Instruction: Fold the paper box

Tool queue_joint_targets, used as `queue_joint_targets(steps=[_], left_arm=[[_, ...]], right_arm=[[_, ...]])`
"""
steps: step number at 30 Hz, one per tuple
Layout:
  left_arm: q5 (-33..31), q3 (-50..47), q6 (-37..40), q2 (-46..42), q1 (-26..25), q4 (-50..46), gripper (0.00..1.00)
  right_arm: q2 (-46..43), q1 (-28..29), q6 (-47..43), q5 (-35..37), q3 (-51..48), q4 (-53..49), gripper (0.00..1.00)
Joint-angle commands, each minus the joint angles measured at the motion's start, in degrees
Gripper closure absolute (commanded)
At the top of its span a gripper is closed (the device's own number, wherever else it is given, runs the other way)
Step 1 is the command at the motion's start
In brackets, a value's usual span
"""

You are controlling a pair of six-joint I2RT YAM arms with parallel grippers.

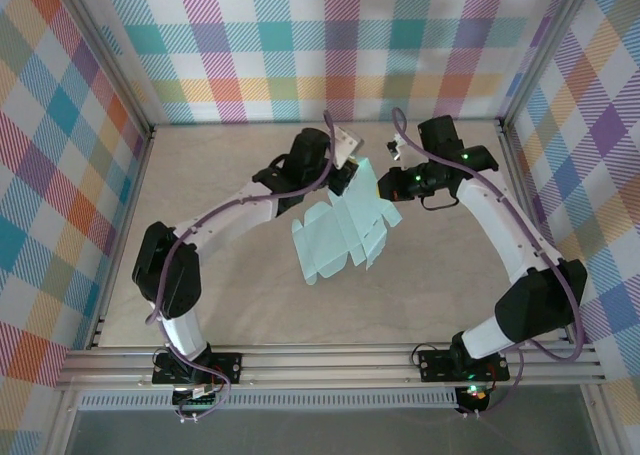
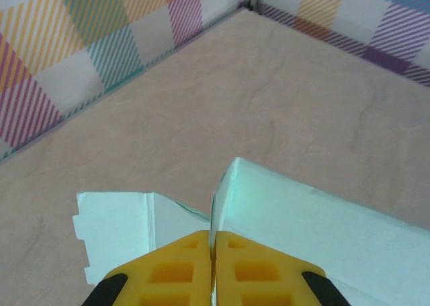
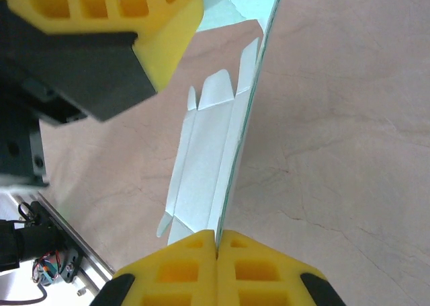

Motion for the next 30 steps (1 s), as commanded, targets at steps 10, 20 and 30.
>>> queue_joint_targets(steps=[10, 20, 30], left_arm=[[5.4, -1.5, 3.1, -1.8, -3.2, 0.9, 0.89], [-5.7, -5.0, 0.3, -2.7, -10.1, 6.2, 0.74], [2.3, -7.2, -2.4, -10.5, -3.8, 5.3, 0.22]], right_arm=[[-2.8, 0.7, -2.6, -6.3, -0.5, 0.5, 1.0], [-2.8, 0.7, -3.1, -5.1, -0.6, 0.5, 1.0], [-3.7, -0.1, -7.2, -5.3, -3.6, 2.1, 1.0]])
